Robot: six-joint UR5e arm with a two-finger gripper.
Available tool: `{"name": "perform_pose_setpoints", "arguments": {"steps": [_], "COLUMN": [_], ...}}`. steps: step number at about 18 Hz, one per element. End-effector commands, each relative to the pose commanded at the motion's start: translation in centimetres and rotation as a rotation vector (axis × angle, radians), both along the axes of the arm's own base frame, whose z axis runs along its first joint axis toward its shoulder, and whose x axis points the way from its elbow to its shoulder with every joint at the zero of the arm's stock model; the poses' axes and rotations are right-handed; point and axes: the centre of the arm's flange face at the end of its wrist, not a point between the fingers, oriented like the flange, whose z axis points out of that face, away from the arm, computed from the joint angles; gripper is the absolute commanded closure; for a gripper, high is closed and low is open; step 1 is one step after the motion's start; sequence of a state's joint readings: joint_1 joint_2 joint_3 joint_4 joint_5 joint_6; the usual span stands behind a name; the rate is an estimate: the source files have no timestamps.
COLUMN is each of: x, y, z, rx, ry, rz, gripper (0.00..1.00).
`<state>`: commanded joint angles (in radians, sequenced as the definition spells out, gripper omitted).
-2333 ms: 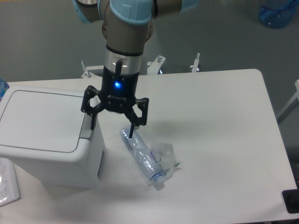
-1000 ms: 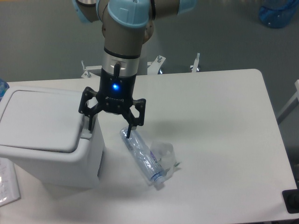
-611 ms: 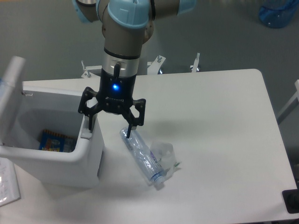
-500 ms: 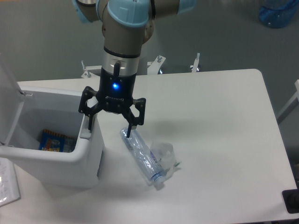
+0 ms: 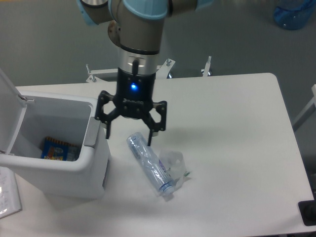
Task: Open the trash can
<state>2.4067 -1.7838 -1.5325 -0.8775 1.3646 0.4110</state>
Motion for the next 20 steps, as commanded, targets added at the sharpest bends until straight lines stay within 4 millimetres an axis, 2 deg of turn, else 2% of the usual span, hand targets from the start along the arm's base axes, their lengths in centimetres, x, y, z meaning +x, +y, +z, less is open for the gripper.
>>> {"name": "perform_pose_setpoints", "arguments": {"steps": [3,5,6,9,12,17,20], "x": [-5.1,-10.0,-11.8,-16.1,-17.7,-17.7,-17.7], "y": [-0.2,-1.2,-1.5,-2.5,-2.3,-3.2,-3.5], "z": [-2.4,-5.4,-6.3,-7.4,-12.0,-13.5,-13.4], "rx": [-0.104,-0.15,-0.16,-0.171,-0.276,-0.468,-0.515], "ry": [0.072,0.063,0.061,0.06,0.069,0.116,0.128], "rz": [0.022,0.038,0.046,0.07,-0.038,-0.275,-0.346], "gripper": [0.0,0.0,0.0,0.0,0.0,0.0,0.0]}}
